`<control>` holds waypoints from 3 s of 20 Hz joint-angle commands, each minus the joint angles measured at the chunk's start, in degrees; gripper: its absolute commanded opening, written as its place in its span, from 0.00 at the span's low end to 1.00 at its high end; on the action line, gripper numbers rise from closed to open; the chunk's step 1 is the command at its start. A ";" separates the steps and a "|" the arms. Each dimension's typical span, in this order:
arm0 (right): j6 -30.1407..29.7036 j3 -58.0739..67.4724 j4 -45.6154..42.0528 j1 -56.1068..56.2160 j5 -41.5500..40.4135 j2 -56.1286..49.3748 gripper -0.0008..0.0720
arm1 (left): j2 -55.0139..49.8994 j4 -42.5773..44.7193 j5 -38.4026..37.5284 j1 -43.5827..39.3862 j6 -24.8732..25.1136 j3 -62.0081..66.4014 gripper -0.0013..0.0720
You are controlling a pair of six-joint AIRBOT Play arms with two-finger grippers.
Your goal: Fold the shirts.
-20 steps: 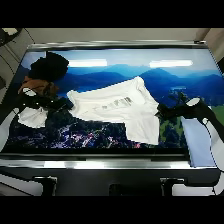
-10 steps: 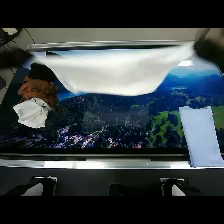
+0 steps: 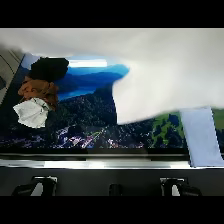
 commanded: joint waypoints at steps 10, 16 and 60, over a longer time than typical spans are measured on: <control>1.92 1.46 0.31 -0.02 42.95 -21.99 0.08 | -12.26 8.22 -31.56 0.11 2.03 -8.98 0.05; 2.69 -1.95 8.76 5.51 34.64 -55.89 0.08 | -32.89 7.93 -16.94 -0.28 4.74 -31.08 0.05; 7.48 -10.01 5.01 4.81 44.09 -71.34 0.08 | -69.75 4.55 -38.36 0.50 13.09 -17.84 0.05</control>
